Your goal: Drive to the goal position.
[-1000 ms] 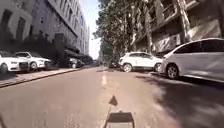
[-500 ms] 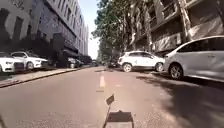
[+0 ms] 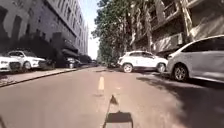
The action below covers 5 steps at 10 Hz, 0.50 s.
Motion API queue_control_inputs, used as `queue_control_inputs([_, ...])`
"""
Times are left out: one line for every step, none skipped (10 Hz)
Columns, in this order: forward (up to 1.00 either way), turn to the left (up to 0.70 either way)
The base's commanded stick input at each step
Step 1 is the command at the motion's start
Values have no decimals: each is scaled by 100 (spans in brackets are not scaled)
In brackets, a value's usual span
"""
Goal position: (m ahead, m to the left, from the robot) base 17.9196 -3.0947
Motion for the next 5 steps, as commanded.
queue_control_inputs([70, 0])
queue_control_inputs([70, 0])
queue_control_inputs([70, 0])
queue_control_inputs([70, 0])
queue_control_inputs([70, 0])
